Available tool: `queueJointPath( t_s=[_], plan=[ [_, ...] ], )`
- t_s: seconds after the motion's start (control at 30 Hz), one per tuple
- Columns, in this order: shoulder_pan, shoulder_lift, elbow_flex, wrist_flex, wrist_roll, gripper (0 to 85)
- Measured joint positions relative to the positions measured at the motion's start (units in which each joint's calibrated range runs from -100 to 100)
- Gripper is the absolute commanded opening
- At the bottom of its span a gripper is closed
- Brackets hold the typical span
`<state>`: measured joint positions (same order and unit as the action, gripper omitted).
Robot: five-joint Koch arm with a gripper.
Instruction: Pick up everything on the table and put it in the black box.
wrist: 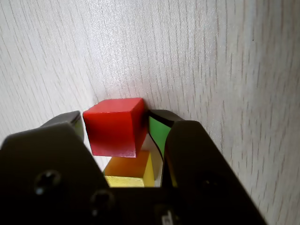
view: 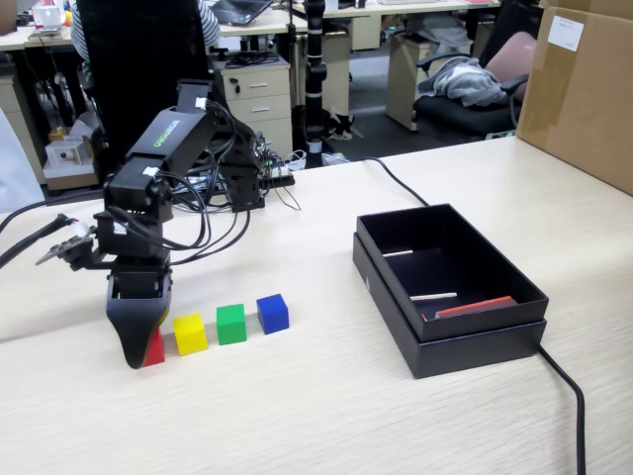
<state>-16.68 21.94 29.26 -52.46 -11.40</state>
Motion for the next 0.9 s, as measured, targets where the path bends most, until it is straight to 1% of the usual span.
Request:
queueJointPath(
  t_s=[0.07, 0.1, 0.3, 0.37, 0.43, 0.57, 0.63, 0.73, 0.83, 0.9],
  plan=[
    [0.0, 0.3, 0.1, 0.0, 0.0, 8.0],
    [0.0, 0.4, 0.4, 0.0, 0.0, 5.9],
    [-0.9, -0.1, 0.9, 0.0, 0.0, 5.6],
    [-1.5, -3.0, -0.5, 0.0, 0.0, 5.6],
    [-1.9, -9.2, -4.1, -2.1, -0.1, 5.6],
    [-1.7, -27.7, -8.7, -8.9, -0.1, 5.7],
    [0.0, -37.7, -12.0, -12.0, 0.0, 5.7],
    [4.6, -51.0, -17.2, -16.8, 1.8, 5.7],
    [10.1, -59.5, -20.4, -17.5, 5.1, 5.7],
    [15.0, -63.6, -20.8, -17.6, 8.5, 5.9]
  ],
)
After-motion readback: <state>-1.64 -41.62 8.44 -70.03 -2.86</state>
